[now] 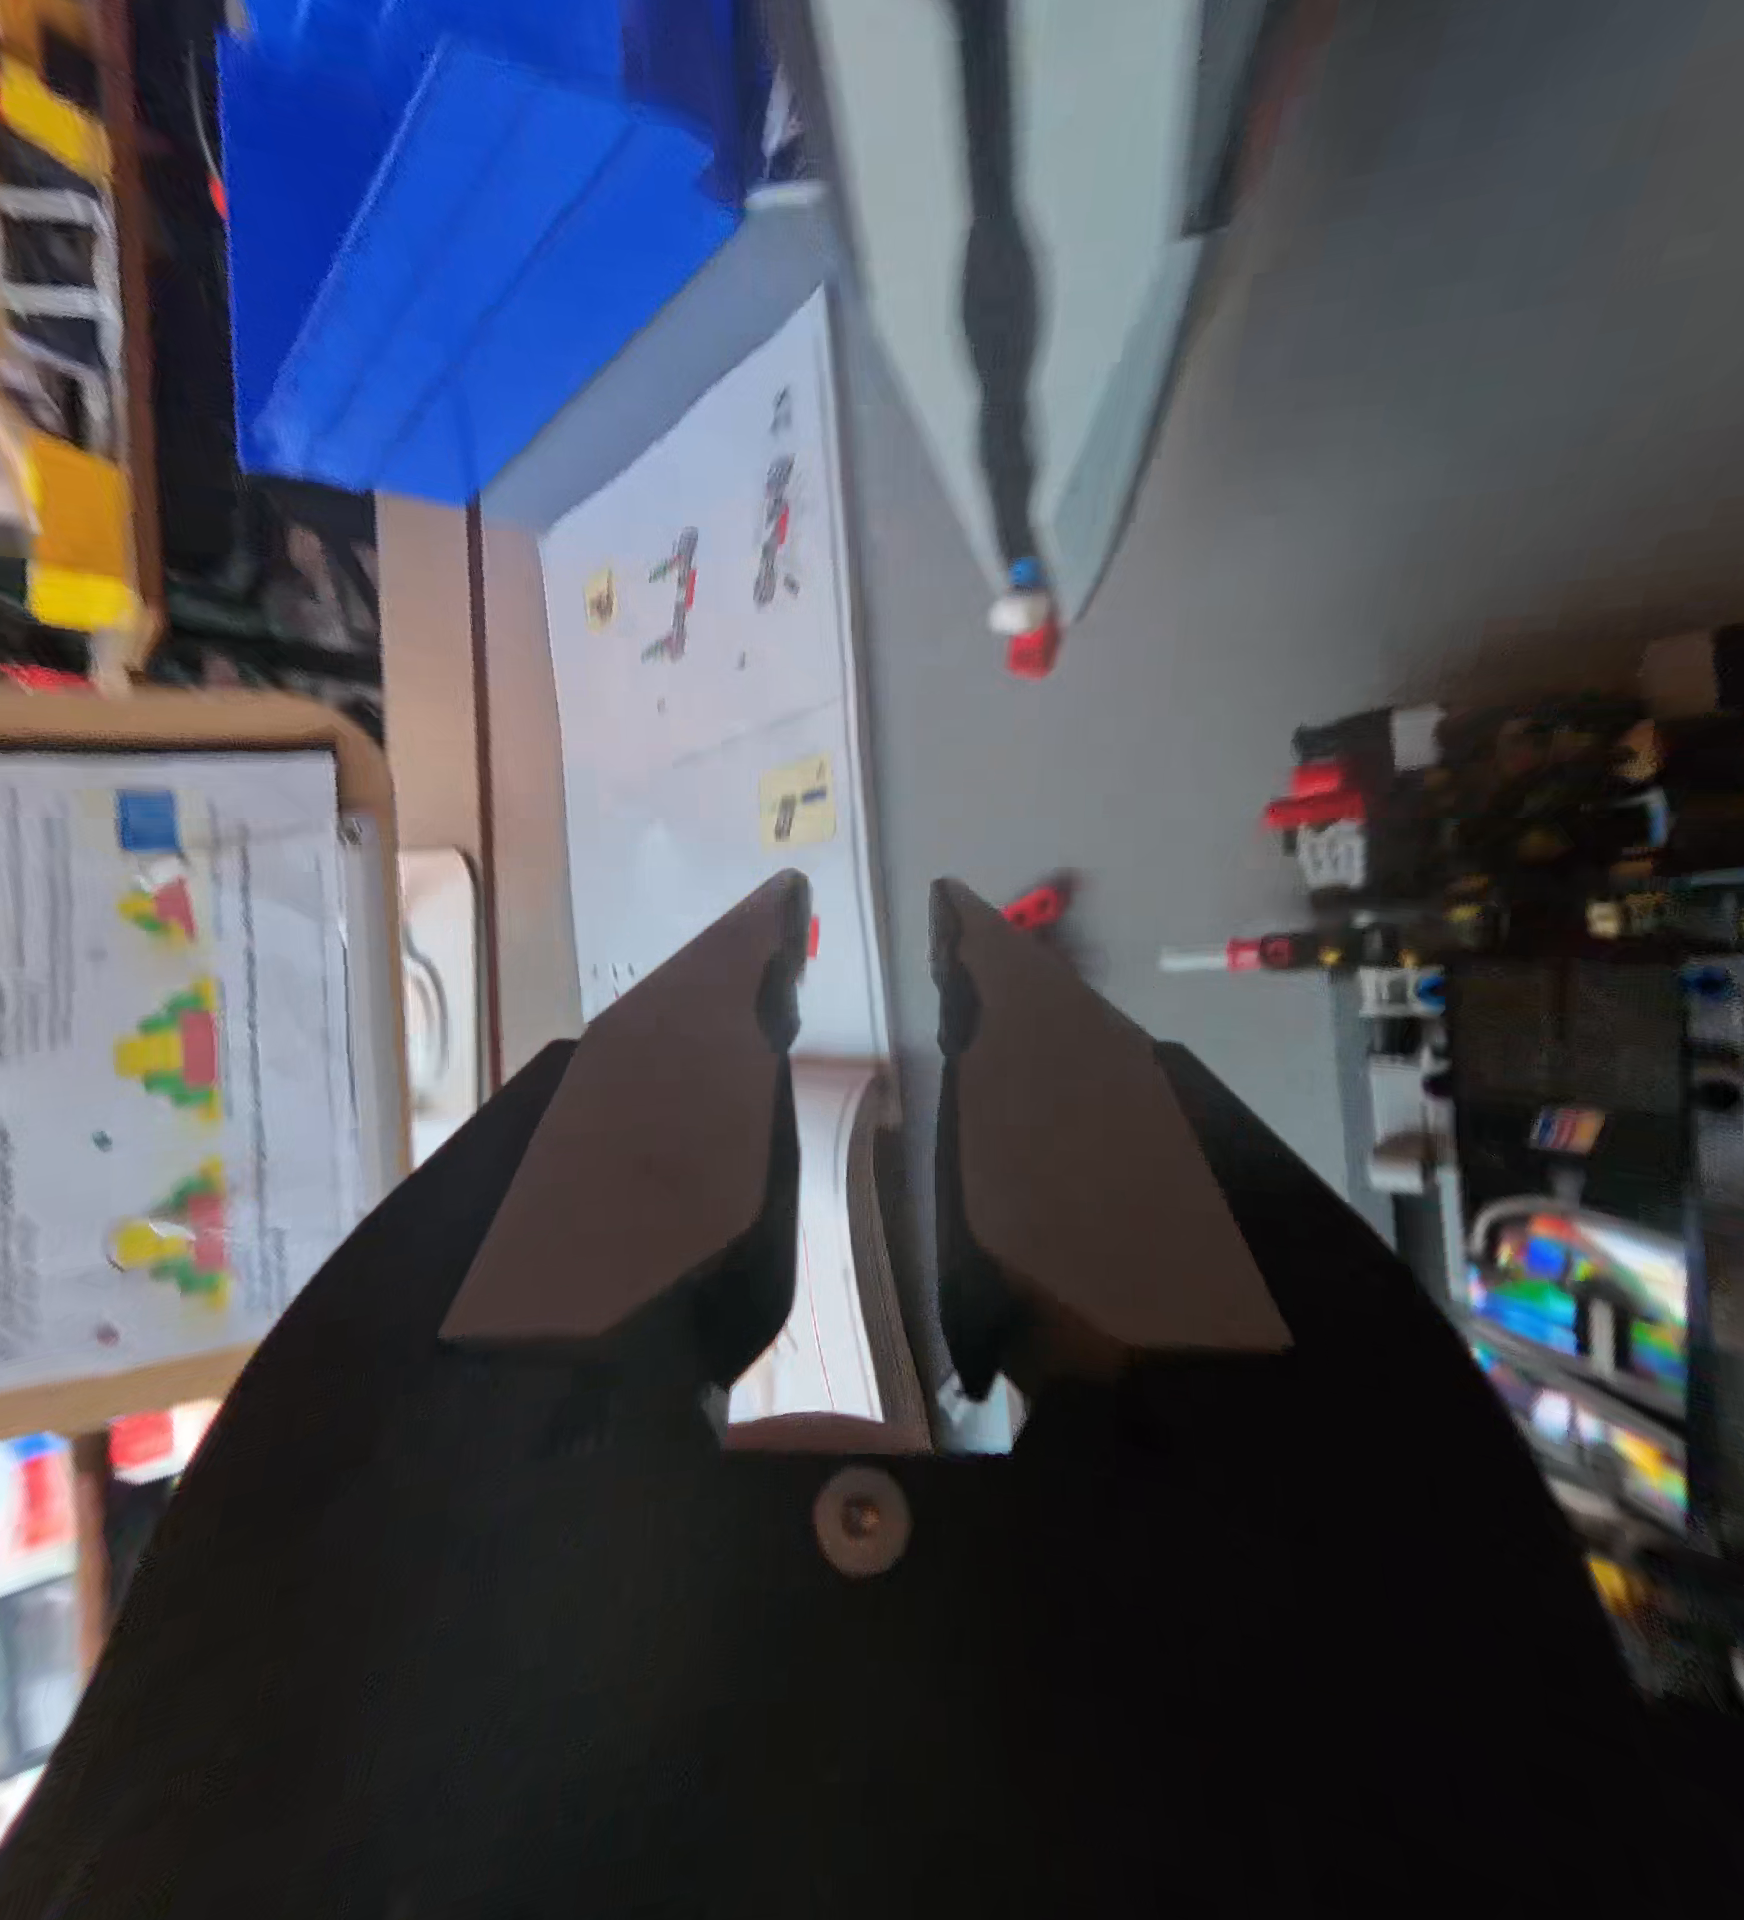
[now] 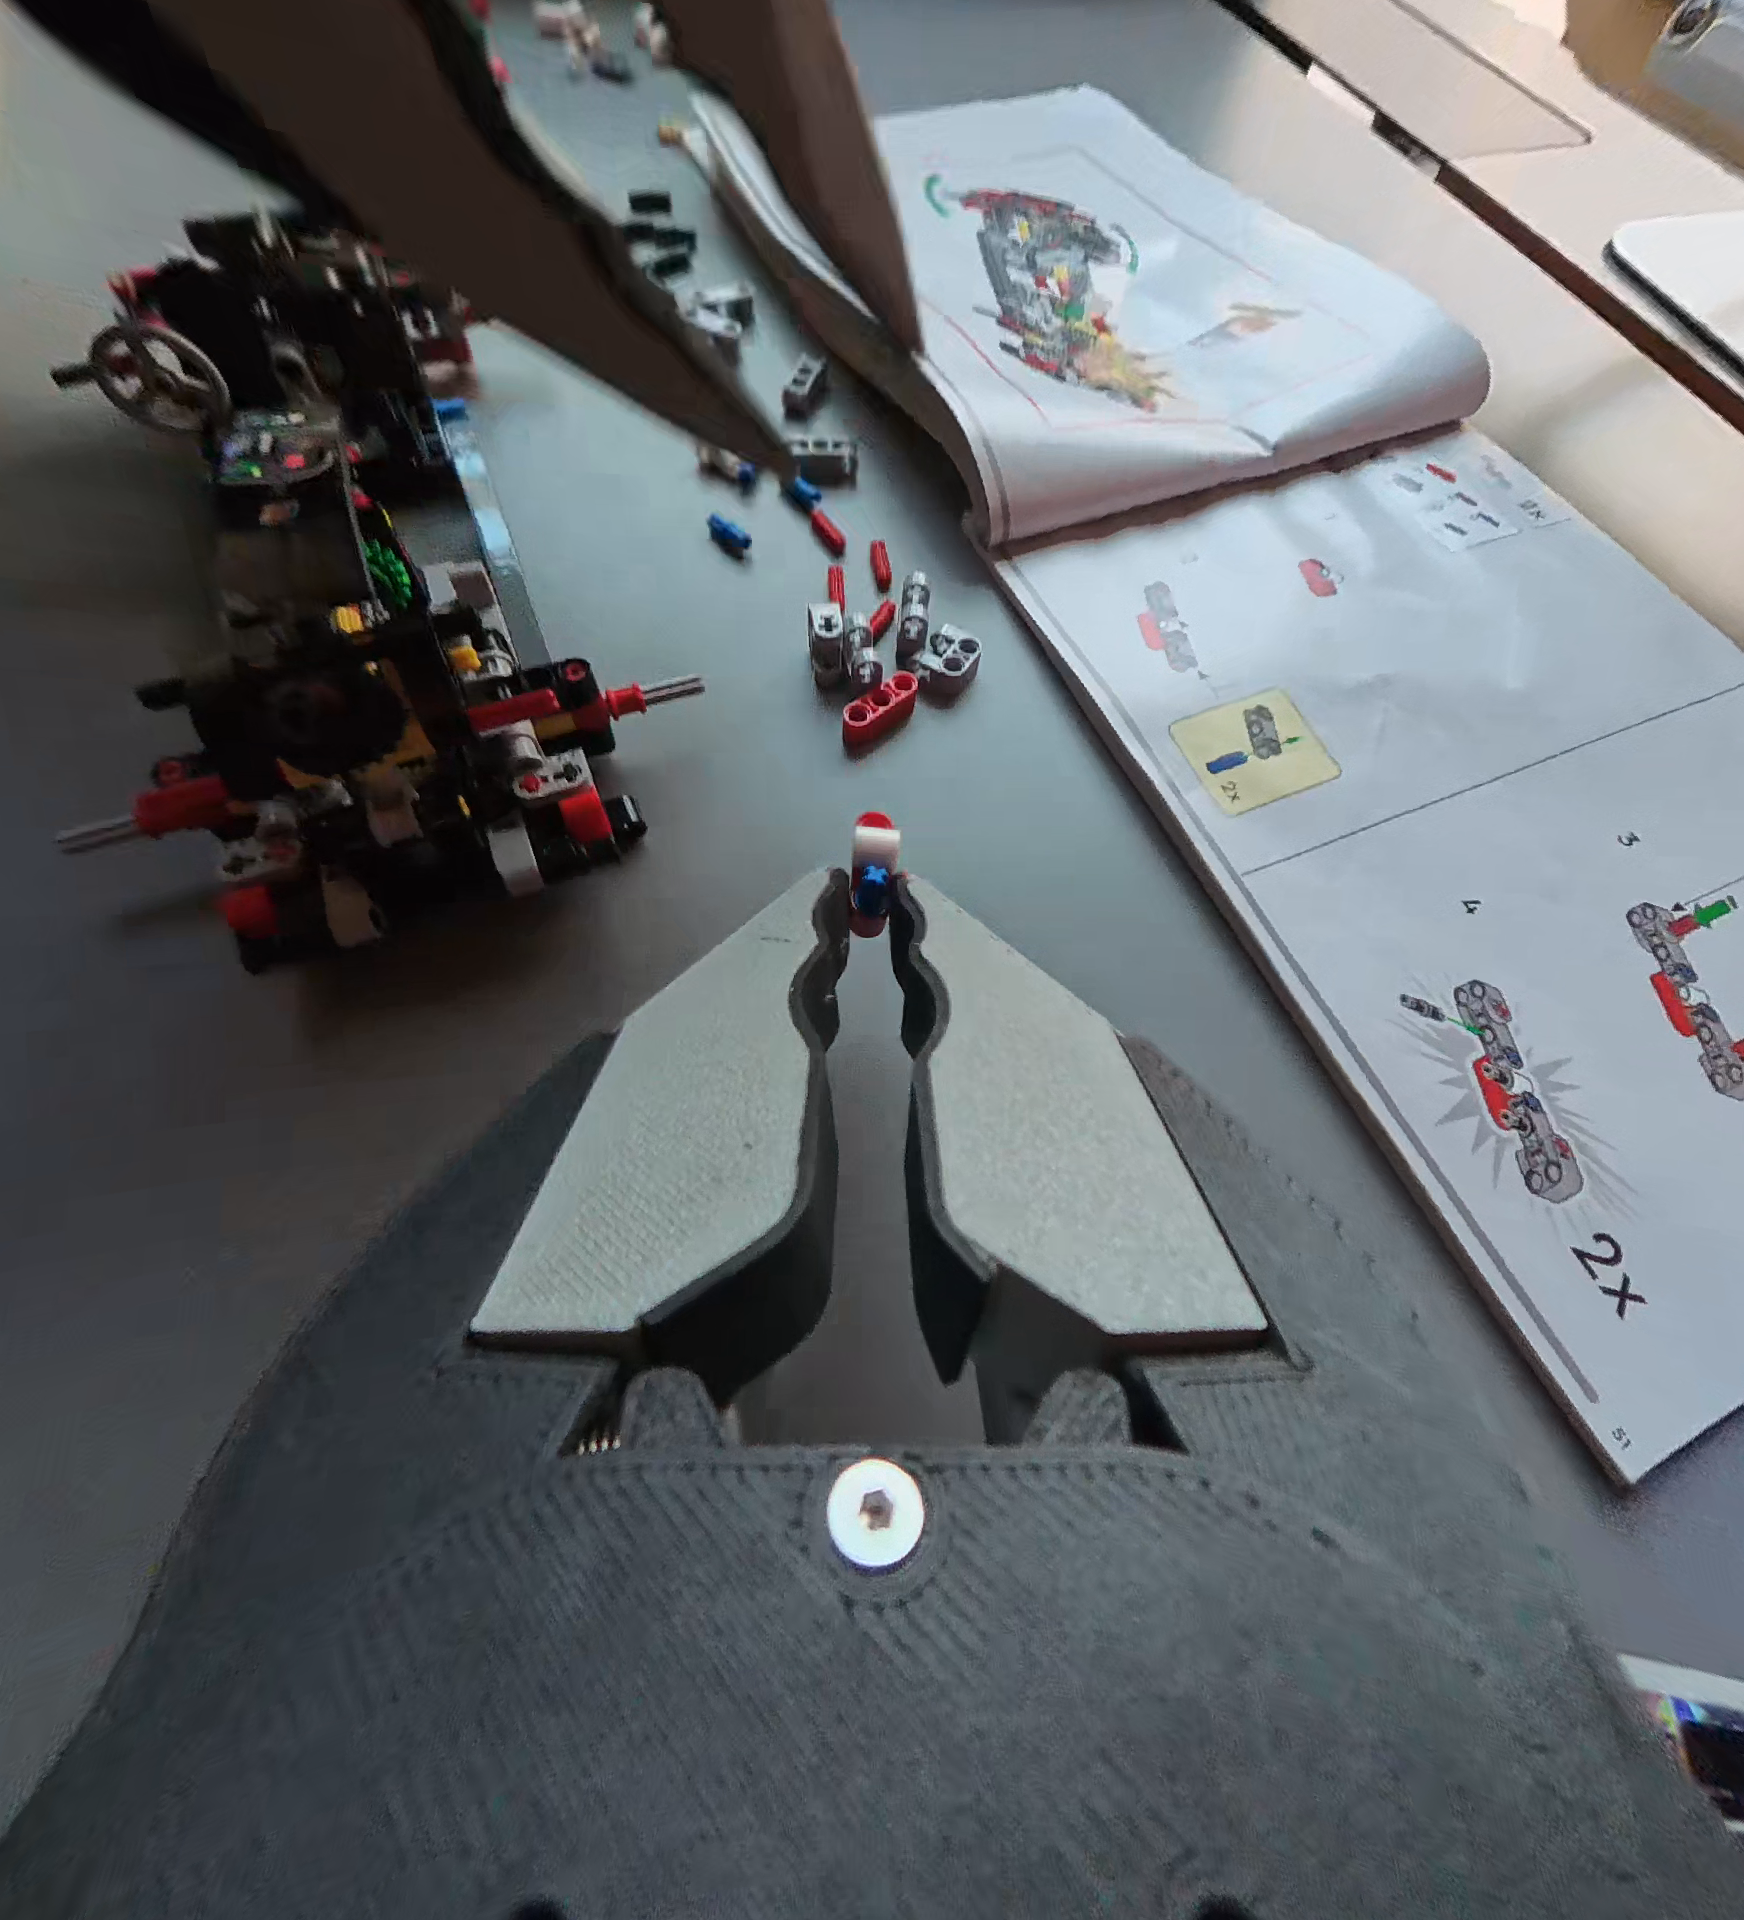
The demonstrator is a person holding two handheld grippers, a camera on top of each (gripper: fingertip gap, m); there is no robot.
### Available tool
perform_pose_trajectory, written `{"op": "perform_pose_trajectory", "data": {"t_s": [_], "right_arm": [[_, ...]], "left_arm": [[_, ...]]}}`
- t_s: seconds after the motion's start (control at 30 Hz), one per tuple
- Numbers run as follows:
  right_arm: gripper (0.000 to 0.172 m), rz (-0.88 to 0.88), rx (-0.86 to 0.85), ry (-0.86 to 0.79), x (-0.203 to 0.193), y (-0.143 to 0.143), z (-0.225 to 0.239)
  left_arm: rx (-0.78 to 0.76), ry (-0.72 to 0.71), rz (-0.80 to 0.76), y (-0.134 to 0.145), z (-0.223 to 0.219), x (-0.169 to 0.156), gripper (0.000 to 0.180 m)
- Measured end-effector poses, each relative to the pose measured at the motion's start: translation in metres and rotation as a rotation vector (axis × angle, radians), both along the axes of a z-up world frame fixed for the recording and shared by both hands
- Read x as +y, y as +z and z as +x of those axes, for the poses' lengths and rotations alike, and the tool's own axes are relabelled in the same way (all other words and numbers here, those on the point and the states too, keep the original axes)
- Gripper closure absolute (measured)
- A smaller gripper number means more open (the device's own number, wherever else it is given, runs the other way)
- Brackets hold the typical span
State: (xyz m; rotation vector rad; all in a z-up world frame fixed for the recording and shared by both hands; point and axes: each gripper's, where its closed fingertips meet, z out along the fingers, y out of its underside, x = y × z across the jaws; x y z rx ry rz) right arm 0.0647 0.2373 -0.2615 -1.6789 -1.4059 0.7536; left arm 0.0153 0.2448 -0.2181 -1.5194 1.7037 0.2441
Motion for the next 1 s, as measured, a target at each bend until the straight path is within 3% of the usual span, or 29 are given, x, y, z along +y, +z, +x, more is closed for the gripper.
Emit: {"op": "perform_pose_trajectory", "data": {"t_s": [0.13,0.33,1.0], "right_arm": [[0.167,-0.003,-0.086,0.023,-0.003,-0.013,0.004],[0.167,0.038,-0.198,0.020,-0.001,-0.029,0.011],[0.164,0.040,-0.229,0.015,0.001,-0.034,0.019]], "left_arm": [[-0.120,0.189,-0.227,0.019,-0.050,0.006,0.160],[-0.205,0.329,-0.310,0.015,-0.102,0.002,0.161],[-0.151,0.379,-0.562,-0.046,-0.107,-0.021,0.158]]}}
